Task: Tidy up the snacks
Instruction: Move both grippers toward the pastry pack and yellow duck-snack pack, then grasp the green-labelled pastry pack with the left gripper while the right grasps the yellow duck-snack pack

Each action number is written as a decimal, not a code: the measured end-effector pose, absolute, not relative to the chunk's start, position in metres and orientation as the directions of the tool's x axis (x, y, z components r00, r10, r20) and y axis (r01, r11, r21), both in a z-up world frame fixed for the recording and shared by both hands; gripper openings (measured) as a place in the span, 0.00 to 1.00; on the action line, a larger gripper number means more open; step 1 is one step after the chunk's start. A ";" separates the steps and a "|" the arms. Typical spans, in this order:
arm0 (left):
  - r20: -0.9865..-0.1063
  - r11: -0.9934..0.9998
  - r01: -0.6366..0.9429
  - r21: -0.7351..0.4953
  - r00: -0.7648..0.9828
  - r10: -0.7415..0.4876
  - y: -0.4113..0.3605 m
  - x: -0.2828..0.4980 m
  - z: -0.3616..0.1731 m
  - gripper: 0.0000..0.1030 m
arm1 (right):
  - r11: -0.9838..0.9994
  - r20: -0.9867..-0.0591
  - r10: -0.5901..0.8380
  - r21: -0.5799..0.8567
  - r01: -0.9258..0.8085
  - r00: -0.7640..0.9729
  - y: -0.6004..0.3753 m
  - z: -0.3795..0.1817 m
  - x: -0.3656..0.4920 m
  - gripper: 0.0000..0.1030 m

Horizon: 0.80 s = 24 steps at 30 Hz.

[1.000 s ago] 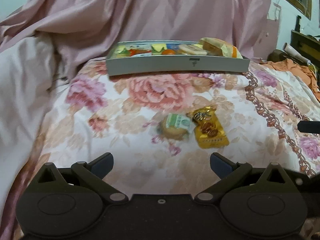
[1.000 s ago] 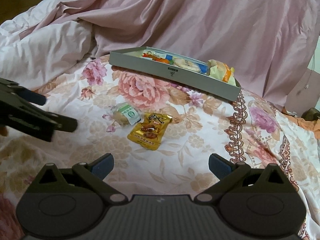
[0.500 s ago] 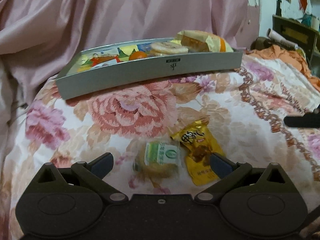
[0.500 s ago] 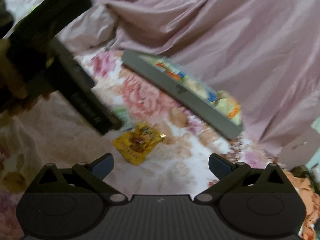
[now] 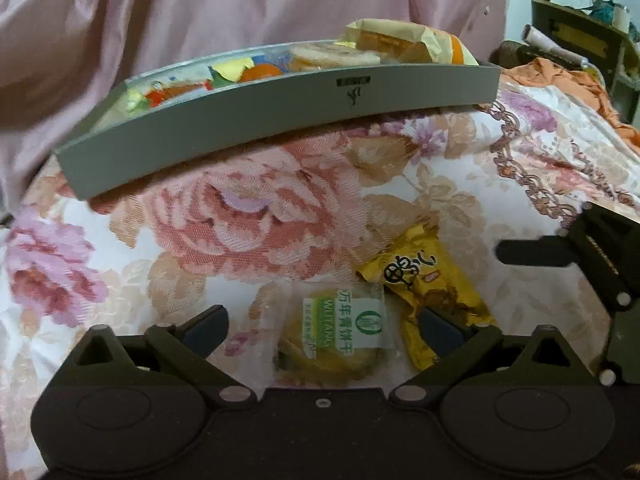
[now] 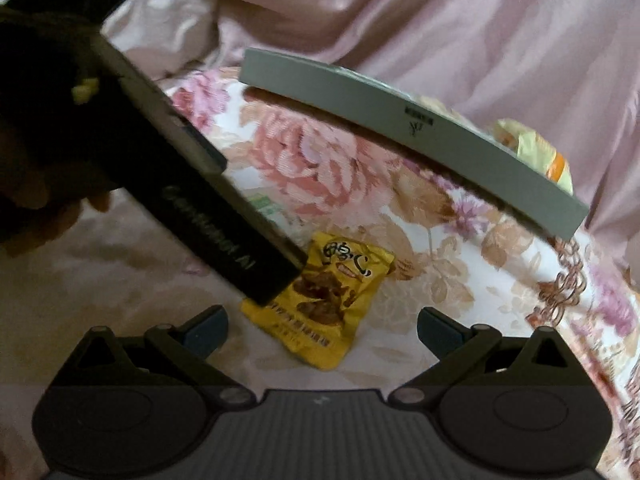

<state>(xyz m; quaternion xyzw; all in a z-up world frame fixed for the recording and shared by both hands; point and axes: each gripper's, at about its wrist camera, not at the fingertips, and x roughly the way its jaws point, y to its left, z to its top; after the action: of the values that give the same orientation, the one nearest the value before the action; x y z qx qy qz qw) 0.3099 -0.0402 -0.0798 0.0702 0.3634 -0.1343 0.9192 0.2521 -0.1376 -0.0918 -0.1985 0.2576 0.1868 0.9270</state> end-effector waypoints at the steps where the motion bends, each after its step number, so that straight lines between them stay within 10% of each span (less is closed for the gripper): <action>1: -0.695 0.952 0.305 0.025 0.690 -0.203 -0.040 0.312 -0.081 0.92 | 0.858 -0.551 0.248 -0.258 -0.445 0.797 -0.138 -0.091 0.255 1.00; 24: -0.712 0.977 0.197 0.083 0.697 -0.081 -0.029 0.325 -0.085 0.88 | 0.883 -0.542 0.189 -0.271 -0.383 0.819 -0.147 -0.088 0.283 1.00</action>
<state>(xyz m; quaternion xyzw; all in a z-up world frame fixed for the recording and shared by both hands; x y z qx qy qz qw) 0.3251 -0.0285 -0.0846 0.0765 0.3815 -0.0758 0.9181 0.2828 -0.1475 -0.0885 -0.1871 0.2592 0.1529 0.9351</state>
